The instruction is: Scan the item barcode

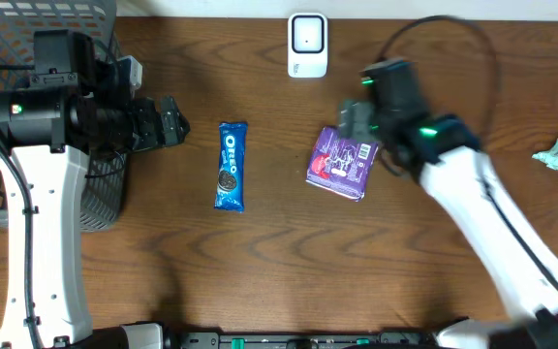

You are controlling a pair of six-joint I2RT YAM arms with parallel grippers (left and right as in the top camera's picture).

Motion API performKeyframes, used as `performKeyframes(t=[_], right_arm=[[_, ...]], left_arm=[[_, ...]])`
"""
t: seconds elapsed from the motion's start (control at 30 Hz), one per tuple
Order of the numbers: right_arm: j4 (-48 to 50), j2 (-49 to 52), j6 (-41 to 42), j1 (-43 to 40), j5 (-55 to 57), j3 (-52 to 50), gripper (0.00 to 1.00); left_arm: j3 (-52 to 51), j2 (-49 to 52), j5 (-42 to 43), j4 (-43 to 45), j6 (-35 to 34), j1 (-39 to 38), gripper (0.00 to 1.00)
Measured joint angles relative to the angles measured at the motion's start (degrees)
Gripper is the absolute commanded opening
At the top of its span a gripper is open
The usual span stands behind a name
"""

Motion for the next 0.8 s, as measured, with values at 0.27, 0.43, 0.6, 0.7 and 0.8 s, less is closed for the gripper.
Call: performKeyframes(t=[0.27,0.43,0.6,0.7,0.8], right_arm=[[-4.68,-2.54,-7.58,-1.27,-5.55,-0.33,0.99],[-3.13,0.85,-18.29,5.14,-7.10,-2.10,0.99],[-3.37,7.69,-26.01,13.33,-2.78,-2.32,0.99],[-3.76,12.70,-29.07,17.59,2.95,-2.43,0.98],[-4.02,17.49,-30.36,20.68,10.43,-2.62,0.99]], left_arm=[[0.00,0.00,-0.02,0.00,0.00,0.00,0.98],[0.00,0.00,-0.02,0.00,0.00,0.00,0.98],[0.00,0.00,0.00,0.00,0.00,0.00,0.98],[0.00,0.00,0.00,0.00,0.00,0.00,0.98],[0.00,0.00,0.00,0.00,0.00,0.00,0.98]])
